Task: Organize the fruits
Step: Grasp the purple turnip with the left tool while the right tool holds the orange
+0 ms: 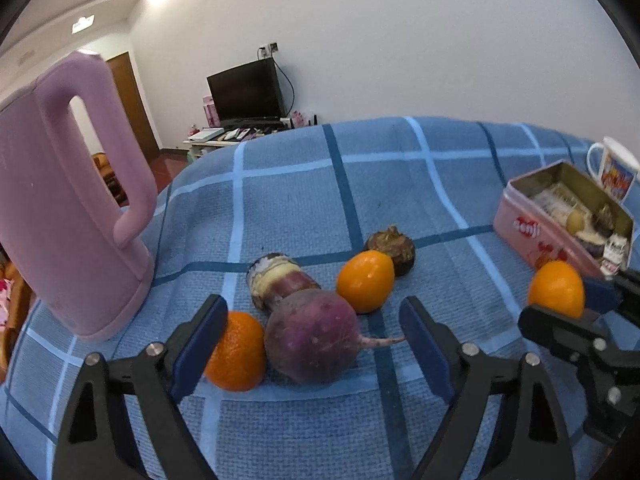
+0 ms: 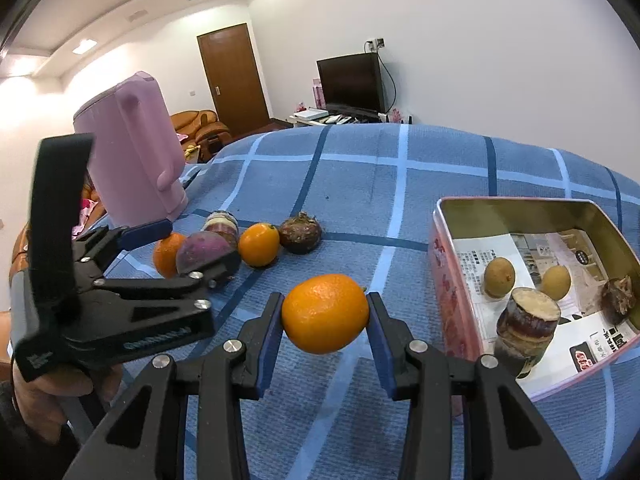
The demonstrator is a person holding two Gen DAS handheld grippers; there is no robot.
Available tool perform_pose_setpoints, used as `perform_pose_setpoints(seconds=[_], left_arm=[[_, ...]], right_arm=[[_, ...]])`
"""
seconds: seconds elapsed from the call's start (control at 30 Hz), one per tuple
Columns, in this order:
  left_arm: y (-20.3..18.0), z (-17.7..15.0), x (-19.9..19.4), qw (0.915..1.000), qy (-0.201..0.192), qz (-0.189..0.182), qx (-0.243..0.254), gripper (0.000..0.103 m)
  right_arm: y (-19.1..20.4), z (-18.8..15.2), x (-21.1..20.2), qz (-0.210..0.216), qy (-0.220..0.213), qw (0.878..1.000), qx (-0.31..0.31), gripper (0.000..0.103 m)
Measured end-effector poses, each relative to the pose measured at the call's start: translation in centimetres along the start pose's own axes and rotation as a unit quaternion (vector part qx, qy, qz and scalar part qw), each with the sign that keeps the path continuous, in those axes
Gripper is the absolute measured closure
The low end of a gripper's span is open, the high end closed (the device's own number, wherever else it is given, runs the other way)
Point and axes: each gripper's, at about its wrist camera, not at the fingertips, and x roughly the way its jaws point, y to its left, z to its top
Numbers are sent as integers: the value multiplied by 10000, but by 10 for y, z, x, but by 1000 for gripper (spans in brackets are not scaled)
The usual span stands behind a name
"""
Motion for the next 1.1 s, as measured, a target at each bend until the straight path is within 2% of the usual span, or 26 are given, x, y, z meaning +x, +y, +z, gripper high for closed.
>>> perform_pose_setpoints(seconds=[0.1,0.17,0.2,0.23,0.33,0.37,0.5,0.6,0.67,0.7,0.8,0.87,1.0,1.07,1.1], left_arm=[[-10,1,4,9996,69,144,252,15],[-21,0,5,9981,89,281,534,22],[-29,-1,6,9967,136,305,746,31],[-34,-1,8,9953,181,368,877,33],[-41,-1,11,9930,228,515,1039,34],[-36,-1,11,9944,249,434,936,34],[-6,2,9,9992,233,-277,166,34],[-1,1,9,9987,212,-469,-11,34],[4,0,7,9977,146,-636,-164,40],[13,-2,4,9967,92,-717,-368,51],[32,-6,0,9899,77,-1181,-782,57],[38,-9,-3,9870,75,-1353,-868,57],[28,-7,-2,9908,66,-1172,-680,52],[19,-5,1,9938,66,-1009,-470,44],[12,-4,1,9944,88,-989,-351,32]], right_arm=[[1,-1,4,21,41,10000,62,60],[-2,-1,4,21,51,9999,128,60],[-3,-1,5,23,57,9998,163,60],[-4,-1,5,23,63,9998,183,60],[-6,0,5,59,71,9997,228,60],[-6,0,6,59,71,9997,230,60],[-6,0,6,60,71,9997,241,60],[-6,0,8,87,107,9995,270,60],[-7,0,9,111,108,9994,299,60],[-7,0,8,108,98,9995,298,60],[-6,0,8,100,81,9995,279,60],[-6,0,8,101,80,9995,284,60],[-7,0,7,126,66,9994,309,60],[-7,0,7,149,57,9993,333,60],[-7,1,7,165,57,9992,348,60]])
